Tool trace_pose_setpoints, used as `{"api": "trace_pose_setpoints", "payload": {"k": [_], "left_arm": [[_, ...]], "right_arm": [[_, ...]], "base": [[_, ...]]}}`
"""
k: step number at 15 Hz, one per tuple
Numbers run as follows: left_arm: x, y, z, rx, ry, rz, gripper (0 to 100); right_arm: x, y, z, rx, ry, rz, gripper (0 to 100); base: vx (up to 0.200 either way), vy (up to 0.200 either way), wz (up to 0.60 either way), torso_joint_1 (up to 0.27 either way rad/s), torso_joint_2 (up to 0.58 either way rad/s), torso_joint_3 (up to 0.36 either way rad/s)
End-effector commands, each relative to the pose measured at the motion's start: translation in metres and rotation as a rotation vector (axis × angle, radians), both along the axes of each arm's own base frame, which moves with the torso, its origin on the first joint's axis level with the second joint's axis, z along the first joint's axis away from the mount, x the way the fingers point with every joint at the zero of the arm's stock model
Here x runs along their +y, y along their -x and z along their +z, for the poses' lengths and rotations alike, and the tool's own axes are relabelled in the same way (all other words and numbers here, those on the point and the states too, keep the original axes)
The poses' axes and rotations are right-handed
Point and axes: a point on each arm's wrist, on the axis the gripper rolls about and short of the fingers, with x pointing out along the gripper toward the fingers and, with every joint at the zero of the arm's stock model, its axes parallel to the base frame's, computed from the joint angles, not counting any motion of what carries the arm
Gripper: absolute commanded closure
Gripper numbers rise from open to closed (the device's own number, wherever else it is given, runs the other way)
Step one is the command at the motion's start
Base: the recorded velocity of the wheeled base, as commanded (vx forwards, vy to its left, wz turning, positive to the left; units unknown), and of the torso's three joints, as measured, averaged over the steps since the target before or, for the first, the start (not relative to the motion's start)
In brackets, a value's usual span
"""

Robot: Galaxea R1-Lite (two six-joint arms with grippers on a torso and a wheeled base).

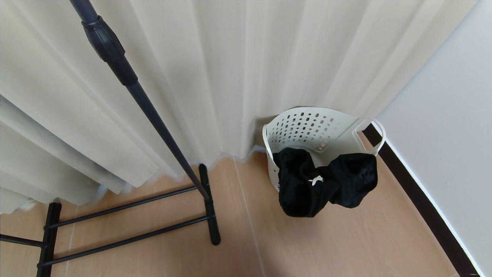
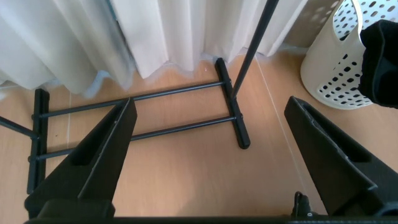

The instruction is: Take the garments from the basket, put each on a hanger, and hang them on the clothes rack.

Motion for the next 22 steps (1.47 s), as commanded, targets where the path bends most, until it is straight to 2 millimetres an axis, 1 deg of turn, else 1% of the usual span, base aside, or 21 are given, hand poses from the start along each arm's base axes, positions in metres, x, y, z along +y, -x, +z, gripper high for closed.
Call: {"api": "trace_pose_setpoints", "payload": {"k": [1, 2, 3, 4, 5, 8, 9, 10, 12, 13, 14, 17, 18, 20, 21, 22], "left_arm": [[0.000, 0.000, 0.000, 0.000, 0.002, 0.002, 0], [0.000, 0.000, 0.000, 0.000, 0.002, 0.000, 0], [0.000, 0.000, 0.000, 0.000, -0.002, 0.000, 0], [0.000, 0.000, 0.000, 0.000, -0.002, 0.000, 0], [0.000, 0.000, 0.000, 0.000, -0.001, 0.000, 0], [0.000, 0.000, 0.000, 0.000, 0.001, 0.000, 0], [0.000, 0.000, 0.000, 0.000, 0.001, 0.000, 0], [0.000, 0.000, 0.000, 0.000, -0.001, 0.000, 0], [0.000, 0.000, 0.000, 0.000, -0.002, 0.000, 0], [0.000, 0.000, 0.000, 0.000, -0.002, 0.000, 0], [0.000, 0.000, 0.000, 0.000, -0.002, 0.000, 0], [0.000, 0.000, 0.000, 0.000, -0.002, 0.000, 0], [0.000, 0.000, 0.000, 0.000, -0.001, 0.000, 0], [0.000, 0.000, 0.000, 0.000, -0.001, 0.000, 0], [0.000, 0.000, 0.000, 0.000, -0.001, 0.000, 0], [0.000, 0.000, 0.000, 0.000, -0.001, 0.000, 0]], "right_arm": [[0.000, -0.012, 0.002, 0.127, 0.019, 0.008, 0], [0.000, -0.014, 0.003, 0.152, 0.030, 0.012, 0], [0.001, -0.022, 0.015, 0.184, 0.052, 0.026, 0], [0.001, -0.026, 0.024, 0.192, 0.056, 0.041, 0], [0.002, -0.037, 0.043, 0.221, 0.062, 0.100, 0], [0.010, -0.068, 0.076, 0.282, 0.107, 0.195, 0], [0.013, -0.075, 0.081, 0.297, 0.113, 0.216, 0], [0.022, -0.095, 0.094, 0.328, 0.141, 0.265, 0], [0.036, -0.116, 0.104, 0.367, 0.175, 0.311, 0], [0.049, -0.133, 0.108, 0.400, 0.197, 0.337, 0], [0.061, -0.154, 0.115, 0.422, 0.215, 0.352, 0], [0.084, -0.205, 0.125, 0.425, 0.238, 0.357, 0], [0.089, -0.217, 0.127, 0.425, 0.249, 0.358, 0], [0.104, -0.252, 0.132, 0.420, 0.271, 0.357, 0], [0.109, -0.280, 0.133, 0.420, 0.281, 0.338, 0], [0.118, -0.306, 0.132, 0.409, 0.310, 0.341, 0]], "base": [[0.000, 0.000, 0.00, 0.000, 0.00, 0.000], [0.000, 0.000, 0.00, 0.000, 0.00, 0.000], [0.000, 0.000, 0.00, 0.000, 0.00, 0.000], [0.000, 0.000, 0.00, 0.000, 0.00, 0.000], [0.000, 0.000, 0.00, 0.000, 0.00, 0.000], [0.000, 0.000, 0.00, 0.000, 0.00, 0.000], [0.000, 0.000, 0.00, 0.000, 0.00, 0.000], [0.000, 0.000, 0.00, 0.000, 0.00, 0.000], [0.000, 0.000, 0.00, 0.000, 0.00, 0.000], [0.000, 0.000, 0.00, 0.000, 0.00, 0.000], [0.000, 0.000, 0.00, 0.000, 0.00, 0.000], [0.000, 0.000, 0.00, 0.000, 0.00, 0.000], [0.000, 0.000, 0.00, 0.000, 0.00, 0.000], [0.000, 0.000, 0.00, 0.000, 0.00, 0.000], [0.000, 0.000, 0.00, 0.000, 0.00, 0.000], [0.000, 0.000, 0.00, 0.000, 0.00, 0.000]]}}
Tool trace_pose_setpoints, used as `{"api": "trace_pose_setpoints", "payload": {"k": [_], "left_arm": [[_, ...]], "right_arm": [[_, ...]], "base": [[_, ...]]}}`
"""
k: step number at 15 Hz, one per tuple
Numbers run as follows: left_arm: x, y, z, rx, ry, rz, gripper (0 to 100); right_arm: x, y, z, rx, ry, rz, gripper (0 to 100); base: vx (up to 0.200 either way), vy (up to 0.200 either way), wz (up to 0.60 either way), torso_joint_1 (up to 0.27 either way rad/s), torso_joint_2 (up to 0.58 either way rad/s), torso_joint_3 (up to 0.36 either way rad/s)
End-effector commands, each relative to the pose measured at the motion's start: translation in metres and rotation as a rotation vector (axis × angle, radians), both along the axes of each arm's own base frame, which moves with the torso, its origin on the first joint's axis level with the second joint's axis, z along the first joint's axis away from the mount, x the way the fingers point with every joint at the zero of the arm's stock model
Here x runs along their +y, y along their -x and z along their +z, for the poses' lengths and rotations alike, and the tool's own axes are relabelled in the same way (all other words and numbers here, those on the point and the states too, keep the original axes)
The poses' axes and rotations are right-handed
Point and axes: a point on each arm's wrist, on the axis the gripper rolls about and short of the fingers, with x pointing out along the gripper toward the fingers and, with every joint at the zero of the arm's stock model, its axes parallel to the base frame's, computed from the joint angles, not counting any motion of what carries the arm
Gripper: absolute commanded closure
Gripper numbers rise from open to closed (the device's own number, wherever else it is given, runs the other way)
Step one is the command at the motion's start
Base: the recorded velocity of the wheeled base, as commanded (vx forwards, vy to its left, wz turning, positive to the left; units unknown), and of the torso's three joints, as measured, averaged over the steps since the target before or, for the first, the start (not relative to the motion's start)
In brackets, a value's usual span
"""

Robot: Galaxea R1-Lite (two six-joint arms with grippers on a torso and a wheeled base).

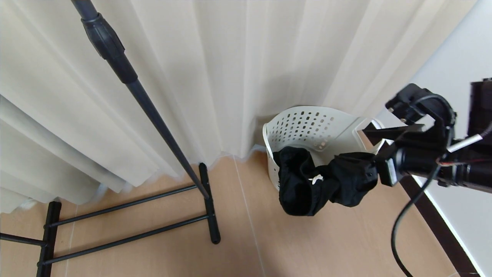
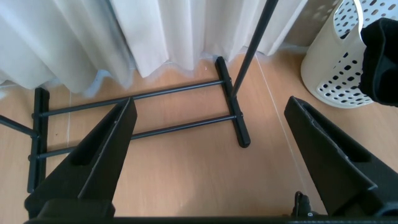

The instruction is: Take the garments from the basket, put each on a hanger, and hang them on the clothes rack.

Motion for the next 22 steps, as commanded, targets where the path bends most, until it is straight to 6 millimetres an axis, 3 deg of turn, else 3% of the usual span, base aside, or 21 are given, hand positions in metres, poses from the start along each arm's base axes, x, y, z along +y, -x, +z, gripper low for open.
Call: {"api": "trace_pose_setpoints", "payload": {"k": [1, 2, 3, 5, 8, 14, 21, 22], "left_arm": [[0.000, 0.000, 0.000, 0.000, 0.001, 0.000, 0], [0.000, 0.000, 0.000, 0.000, 0.001, 0.000, 0], [0.000, 0.000, 0.000, 0.000, 0.001, 0.002, 0], [0.000, 0.000, 0.000, 0.000, 0.001, 0.000, 0], [0.000, 0.000, 0.000, 0.000, 0.001, 0.000, 0], [0.000, 0.000, 0.000, 0.000, 0.001, 0.002, 0], [0.000, 0.000, 0.000, 0.000, 0.001, 0.000, 0], [0.000, 0.000, 0.000, 0.000, 0.001, 0.000, 0]], "right_arm": [[0.020, -0.058, -0.017, 0.042, 0.053, 0.000, 0], [0.030, -0.094, -0.023, 0.024, 0.103, 0.008, 0], [0.035, -0.117, -0.034, 0.018, 0.150, 0.013, 0], [0.043, -0.138, -0.056, 0.055, 0.172, 0.006, 0], [0.045, -0.156, -0.076, 0.084, 0.202, -0.036, 0], [0.034, -0.182, -0.096, 0.110, 0.204, -0.083, 0], [0.040, -0.200, -0.119, 0.119, 0.192, -0.088, 0], [0.043, -0.209, -0.129, 0.091, 0.181, -0.090, 0]], "base": [[0.000, 0.000, 0.00, 0.000, 0.00, 0.000], [0.000, 0.000, 0.00, 0.000, 0.00, 0.000], [0.000, 0.000, 0.00, 0.000, 0.00, 0.000], [0.000, 0.000, 0.00, 0.000, 0.00, 0.000], [0.000, 0.000, 0.00, 0.000, 0.00, 0.000], [0.000, 0.000, 0.00, 0.000, 0.00, 0.000], [0.000, 0.000, 0.00, 0.000, 0.00, 0.000], [0.000, 0.000, 0.00, 0.000, 0.00, 0.000]]}}
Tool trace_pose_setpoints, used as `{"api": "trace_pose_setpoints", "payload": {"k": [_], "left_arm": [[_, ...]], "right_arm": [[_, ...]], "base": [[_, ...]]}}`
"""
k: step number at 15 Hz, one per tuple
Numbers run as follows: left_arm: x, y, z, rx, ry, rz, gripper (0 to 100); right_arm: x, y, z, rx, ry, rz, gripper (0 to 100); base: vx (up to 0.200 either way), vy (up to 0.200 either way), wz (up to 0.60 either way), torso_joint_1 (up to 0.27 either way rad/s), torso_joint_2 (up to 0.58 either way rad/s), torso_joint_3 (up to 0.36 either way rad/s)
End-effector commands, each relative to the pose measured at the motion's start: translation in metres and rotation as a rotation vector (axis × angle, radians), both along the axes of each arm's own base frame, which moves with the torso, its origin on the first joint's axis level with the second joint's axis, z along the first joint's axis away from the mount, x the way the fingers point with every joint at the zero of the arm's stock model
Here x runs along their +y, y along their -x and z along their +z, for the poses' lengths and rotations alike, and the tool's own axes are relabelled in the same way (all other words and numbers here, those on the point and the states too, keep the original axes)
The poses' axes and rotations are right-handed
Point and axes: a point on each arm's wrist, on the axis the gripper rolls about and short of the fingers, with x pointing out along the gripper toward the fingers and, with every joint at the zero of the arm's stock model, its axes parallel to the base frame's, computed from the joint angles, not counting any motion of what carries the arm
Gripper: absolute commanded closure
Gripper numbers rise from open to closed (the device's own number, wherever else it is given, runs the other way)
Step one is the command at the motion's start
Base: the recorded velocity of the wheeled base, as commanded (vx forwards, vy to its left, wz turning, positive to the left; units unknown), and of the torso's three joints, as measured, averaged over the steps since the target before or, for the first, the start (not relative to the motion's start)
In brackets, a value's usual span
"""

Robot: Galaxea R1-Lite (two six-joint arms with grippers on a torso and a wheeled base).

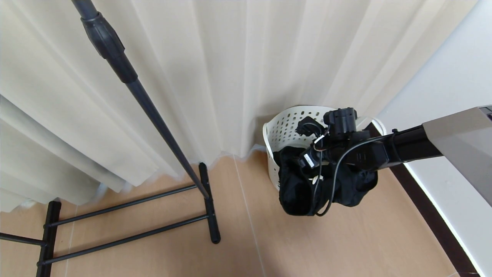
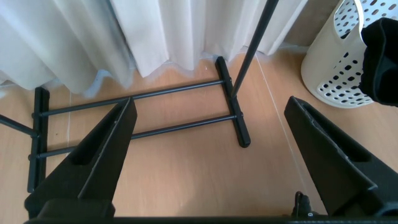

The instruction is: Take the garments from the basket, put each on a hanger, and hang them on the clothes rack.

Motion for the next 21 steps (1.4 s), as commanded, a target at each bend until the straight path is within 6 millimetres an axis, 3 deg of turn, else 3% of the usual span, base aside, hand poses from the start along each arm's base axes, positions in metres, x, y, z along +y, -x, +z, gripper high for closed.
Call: {"api": "trace_pose_setpoints", "payload": {"k": [1, 10, 11, 17, 19, 21], "left_arm": [[0.000, 0.000, 0.000, 0.000, 0.000, 0.000, 0], [0.000, 0.000, 0.000, 0.000, 0.000, 0.000, 0], [0.000, 0.000, 0.000, 0.000, 0.000, 0.000, 0], [0.000, 0.000, 0.000, 0.000, 0.000, 0.000, 0], [0.000, 0.000, 0.000, 0.000, 0.000, 0.000, 0], [0.000, 0.000, 0.000, 0.000, 0.000, 0.000, 0]], "right_arm": [[0.005, -0.014, -0.018, -0.021, -0.008, -0.001, 0], [0.011, -0.034, -0.034, -0.076, -0.067, -0.020, 0], [0.011, -0.034, -0.035, -0.073, -0.067, -0.021, 100], [0.011, -0.032, -0.027, -0.095, -0.092, -0.031, 100], [0.004, -0.015, -0.002, -0.138, -0.109, -0.053, 100], [-0.006, 0.028, 0.040, -0.204, -0.151, -0.052, 100]], "base": [[0.000, 0.000, 0.00, 0.000, 0.00, 0.000], [0.000, 0.000, 0.00, 0.000, 0.00, 0.000], [0.000, 0.000, 0.00, 0.000, 0.00, 0.000], [0.000, 0.000, 0.00, 0.000, 0.00, 0.000], [0.000, 0.000, 0.00, 0.000, 0.00, 0.000], [0.000, 0.000, 0.00, 0.000, 0.00, 0.000]]}}
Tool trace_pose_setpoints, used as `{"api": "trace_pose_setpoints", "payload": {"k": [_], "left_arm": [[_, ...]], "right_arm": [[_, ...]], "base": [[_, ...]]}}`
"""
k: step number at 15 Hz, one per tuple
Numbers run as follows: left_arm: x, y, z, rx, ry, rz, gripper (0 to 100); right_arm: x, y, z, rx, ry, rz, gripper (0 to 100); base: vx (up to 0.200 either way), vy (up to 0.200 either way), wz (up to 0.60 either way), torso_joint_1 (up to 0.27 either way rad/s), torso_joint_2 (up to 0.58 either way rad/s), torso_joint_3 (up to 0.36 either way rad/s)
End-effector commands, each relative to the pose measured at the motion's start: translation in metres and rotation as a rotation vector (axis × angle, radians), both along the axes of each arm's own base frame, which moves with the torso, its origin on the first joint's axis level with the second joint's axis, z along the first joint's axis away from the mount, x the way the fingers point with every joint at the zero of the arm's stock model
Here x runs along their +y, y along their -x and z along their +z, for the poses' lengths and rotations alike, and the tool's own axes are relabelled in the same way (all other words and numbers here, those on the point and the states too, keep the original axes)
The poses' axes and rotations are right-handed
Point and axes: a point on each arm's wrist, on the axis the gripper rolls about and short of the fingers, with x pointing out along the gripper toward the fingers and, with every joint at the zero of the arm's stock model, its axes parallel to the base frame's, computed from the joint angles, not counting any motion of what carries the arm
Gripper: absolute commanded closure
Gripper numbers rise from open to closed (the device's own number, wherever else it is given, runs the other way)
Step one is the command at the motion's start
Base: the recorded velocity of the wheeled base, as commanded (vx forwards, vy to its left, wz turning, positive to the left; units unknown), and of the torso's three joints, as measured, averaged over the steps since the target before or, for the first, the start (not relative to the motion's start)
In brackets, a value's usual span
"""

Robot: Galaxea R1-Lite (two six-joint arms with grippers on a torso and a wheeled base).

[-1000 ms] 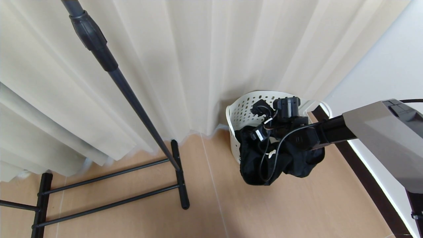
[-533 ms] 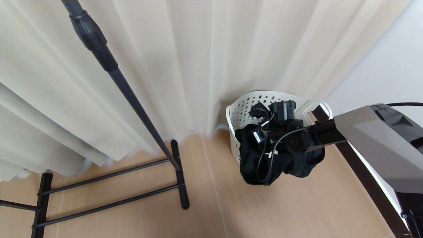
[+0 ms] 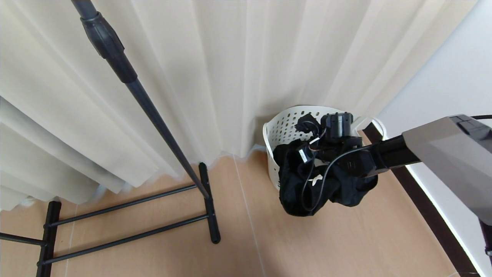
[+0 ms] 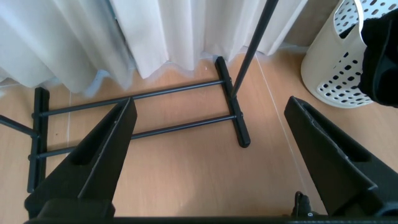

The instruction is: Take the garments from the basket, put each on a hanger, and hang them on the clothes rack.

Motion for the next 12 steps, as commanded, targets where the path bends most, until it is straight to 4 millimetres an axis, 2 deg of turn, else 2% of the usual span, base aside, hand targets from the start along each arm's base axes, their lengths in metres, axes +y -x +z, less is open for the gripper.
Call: {"api": "trace_pose_setpoints", "payload": {"k": [1, 2, 3, 4, 5, 7, 9, 10, 12], "left_arm": [[0.000, 0.000, 0.000, 0.000, 0.000, 0.000, 0], [0.000, 0.000, 0.000, 0.000, 0.000, 0.000, 0], [0.000, 0.000, 0.000, 0.000, 0.000, 0.000, 0], [0.000, 0.000, 0.000, 0.000, -0.001, 0.000, 0], [0.000, 0.000, 0.000, 0.000, -0.001, 0.000, 0], [0.000, 0.000, 0.000, 0.000, -0.001, 0.001, 0], [0.000, 0.000, 0.000, 0.000, -0.001, 0.001, 0], [0.000, 0.000, 0.000, 0.000, 0.000, 0.001, 0], [0.000, 0.000, 0.000, -0.002, 0.000, 0.005, 0]], "right_arm": [[-0.013, 0.067, 0.067, -0.105, -0.065, 0.009, 100], [-0.011, 0.096, 0.081, -0.117, -0.088, 0.028, 100], [-0.010, 0.114, 0.089, -0.126, -0.102, 0.042, 100], [-0.005, 0.154, 0.106, -0.152, -0.130, 0.065, 100], [-0.001, 0.182, 0.123, -0.192, -0.165, 0.090, 100], [0.002, 0.226, 0.149, -0.262, -0.231, 0.133, 100], [0.000, 0.267, 0.163, -0.284, -0.341, 0.206, 100], [0.001, 0.274, 0.164, -0.271, -0.379, 0.229, 100], [0.006, 0.272, 0.162, -0.262, -0.387, 0.231, 100]], "base": [[0.000, 0.000, 0.00, 0.000, 0.00, 0.000], [0.000, 0.000, 0.00, 0.000, 0.00, 0.000], [0.000, 0.000, 0.00, 0.000, 0.00, 0.000], [0.000, 0.000, 0.00, 0.000, 0.00, 0.000], [0.000, 0.000, 0.00, 0.000, 0.00, 0.000], [0.000, 0.000, 0.00, 0.000, 0.00, 0.000], [0.000, 0.000, 0.00, 0.000, 0.00, 0.000], [0.000, 0.000, 0.00, 0.000, 0.00, 0.000], [0.000, 0.000, 0.00, 0.000, 0.00, 0.000]]}}
